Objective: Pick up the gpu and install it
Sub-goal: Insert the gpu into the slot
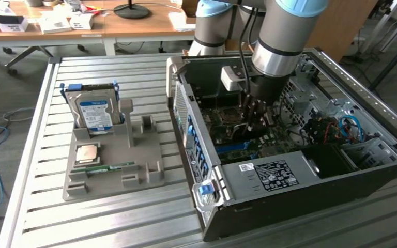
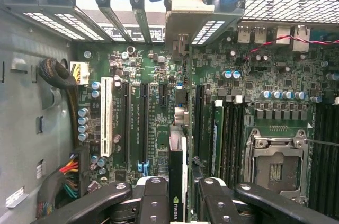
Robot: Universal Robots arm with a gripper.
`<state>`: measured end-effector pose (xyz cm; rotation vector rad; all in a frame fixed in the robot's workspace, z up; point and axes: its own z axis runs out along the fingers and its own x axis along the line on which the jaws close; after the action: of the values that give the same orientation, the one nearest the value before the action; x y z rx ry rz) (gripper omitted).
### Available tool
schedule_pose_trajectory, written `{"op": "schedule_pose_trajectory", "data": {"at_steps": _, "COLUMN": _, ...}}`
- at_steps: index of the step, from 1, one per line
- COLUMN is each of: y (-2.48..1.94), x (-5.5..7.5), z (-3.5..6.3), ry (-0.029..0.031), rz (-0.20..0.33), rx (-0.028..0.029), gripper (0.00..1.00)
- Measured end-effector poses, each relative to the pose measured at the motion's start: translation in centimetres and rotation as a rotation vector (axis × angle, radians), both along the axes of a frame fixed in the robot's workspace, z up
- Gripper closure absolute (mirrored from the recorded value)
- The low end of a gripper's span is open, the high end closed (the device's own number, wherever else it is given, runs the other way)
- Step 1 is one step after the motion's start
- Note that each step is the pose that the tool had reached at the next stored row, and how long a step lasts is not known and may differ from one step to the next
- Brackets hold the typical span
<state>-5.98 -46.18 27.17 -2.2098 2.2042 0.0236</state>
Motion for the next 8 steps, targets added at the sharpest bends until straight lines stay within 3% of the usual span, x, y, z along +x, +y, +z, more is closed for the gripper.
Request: {"op": "schedule_pose_trajectory", "data": {"at_steps": 8, "y": 0.08, "x": -0.15, "z": -0.01, "ry": 0.0000, "rz": 0.000, "rx": 0.0000, "gripper": 0.74}}
